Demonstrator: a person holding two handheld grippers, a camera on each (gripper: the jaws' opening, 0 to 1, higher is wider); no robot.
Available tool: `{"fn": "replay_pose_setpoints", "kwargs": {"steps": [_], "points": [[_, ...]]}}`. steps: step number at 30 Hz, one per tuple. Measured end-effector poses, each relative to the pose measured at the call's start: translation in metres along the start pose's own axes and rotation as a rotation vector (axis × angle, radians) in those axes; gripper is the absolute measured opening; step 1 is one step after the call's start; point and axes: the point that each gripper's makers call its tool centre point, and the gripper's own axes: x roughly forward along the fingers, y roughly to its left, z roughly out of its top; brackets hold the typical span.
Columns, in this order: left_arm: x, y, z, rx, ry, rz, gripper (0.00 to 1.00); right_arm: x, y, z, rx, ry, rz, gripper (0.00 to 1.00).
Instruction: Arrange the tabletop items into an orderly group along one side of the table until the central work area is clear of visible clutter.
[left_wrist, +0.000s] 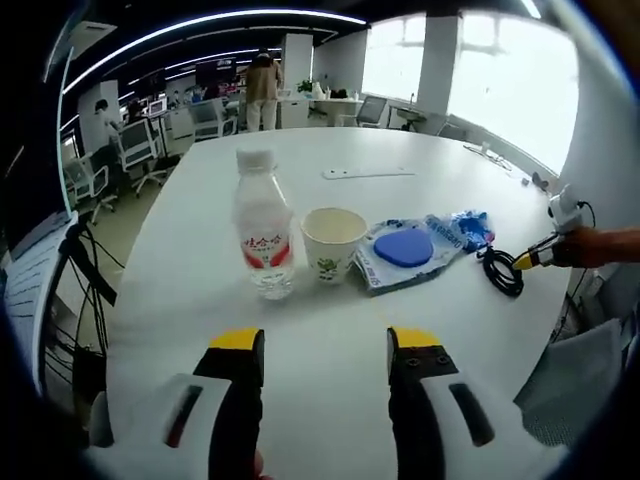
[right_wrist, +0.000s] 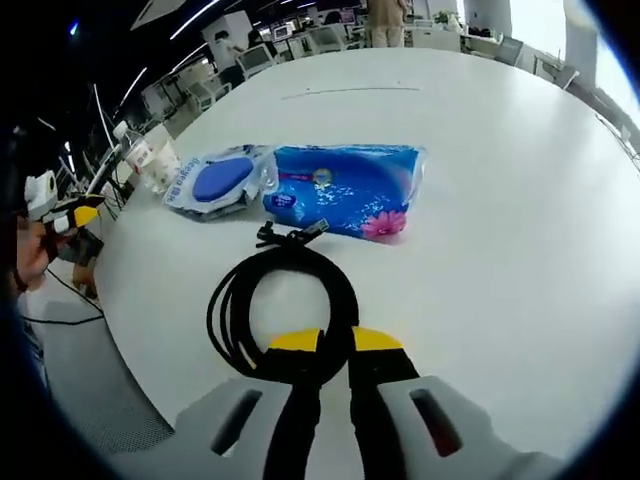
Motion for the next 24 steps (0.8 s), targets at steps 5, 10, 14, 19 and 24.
{"fn": "replay_pose_setpoints", "kwargs": {"steps": [5, 10, 14, 19, 24], "points": [[-0.001, 0.001, -0.002, -0.003, 0.0, -0.002, 0.49, 0.0, 0.006, 0.002, -0.008, -0.003, 0.007, 0.05], [-0.003, 0.001, -0.002, -0.01, -0.003, -0.001, 0.49, 0.002, 0.014, 0.007, 0.052, -0.032, 0.017, 0.03], [-0.003, 0.002, -0.003, -0.018, -0.005, -0.002, 0.48, 0.007, 0.023, 0.011, 0.08, -0.042, 0.019, 0.02], [-0.006, 0.002, -0.005, -0.02, -0.004, -0.004, 0.48, 0.013, 0.031, 0.02, 0.107, -0.058, 0.026, 0.01], [-0.008, 0.005, -0.006, -0.025, -0.005, 0.0, 0.48, 0.018, 0.037, 0.027, 0.105, -0.061, 0.025, 0.01]]}}
